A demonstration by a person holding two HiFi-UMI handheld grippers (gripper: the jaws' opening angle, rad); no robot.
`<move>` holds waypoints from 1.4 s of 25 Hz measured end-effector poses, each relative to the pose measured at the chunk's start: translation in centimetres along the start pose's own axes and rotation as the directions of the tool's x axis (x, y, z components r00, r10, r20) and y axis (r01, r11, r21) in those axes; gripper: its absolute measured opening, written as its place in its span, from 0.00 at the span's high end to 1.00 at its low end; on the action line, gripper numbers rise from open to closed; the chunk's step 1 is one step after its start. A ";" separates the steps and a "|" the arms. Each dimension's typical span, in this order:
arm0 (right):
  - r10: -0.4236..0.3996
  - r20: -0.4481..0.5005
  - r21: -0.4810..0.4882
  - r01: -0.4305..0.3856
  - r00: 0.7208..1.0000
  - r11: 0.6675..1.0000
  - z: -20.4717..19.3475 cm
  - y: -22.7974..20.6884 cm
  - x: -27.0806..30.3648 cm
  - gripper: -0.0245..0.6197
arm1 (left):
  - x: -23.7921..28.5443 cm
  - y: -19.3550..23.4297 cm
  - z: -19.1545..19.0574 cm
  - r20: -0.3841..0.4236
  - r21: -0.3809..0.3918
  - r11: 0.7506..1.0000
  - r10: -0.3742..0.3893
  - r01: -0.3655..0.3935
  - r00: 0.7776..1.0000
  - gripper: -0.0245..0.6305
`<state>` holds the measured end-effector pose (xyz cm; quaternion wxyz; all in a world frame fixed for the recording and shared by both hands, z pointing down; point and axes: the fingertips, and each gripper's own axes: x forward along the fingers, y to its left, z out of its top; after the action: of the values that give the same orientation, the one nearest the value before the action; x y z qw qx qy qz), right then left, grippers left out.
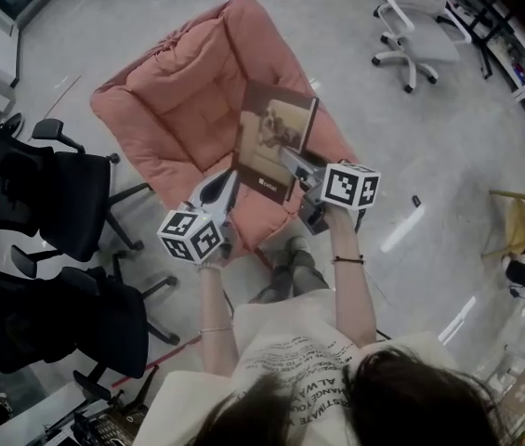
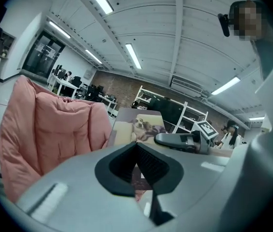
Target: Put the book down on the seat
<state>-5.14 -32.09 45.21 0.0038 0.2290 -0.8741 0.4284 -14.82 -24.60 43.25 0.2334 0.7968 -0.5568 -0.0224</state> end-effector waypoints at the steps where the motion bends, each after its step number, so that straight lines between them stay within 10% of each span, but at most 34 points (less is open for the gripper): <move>1: 0.004 -0.012 0.003 -0.004 1.000 1.000 0.1 -0.4 0.5 0.73 | 0.3 0.3 -0.3 -0.004 -0.010 1.000 0.009 -0.009 1.000 0.97; 35: -0.031 -0.459 0.052 0.062 0.888 0.997 -10.1 -18.9 14.1 0.73 | 8.3 11.6 -14.0 -0.238 -0.244 0.954 0.115 -0.174 0.964 0.97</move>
<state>-12.09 -40.06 68.59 0.2122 0.1427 -0.8284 0.4984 -17.74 -30.29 62.22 0.3987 0.7130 -0.5766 0.0099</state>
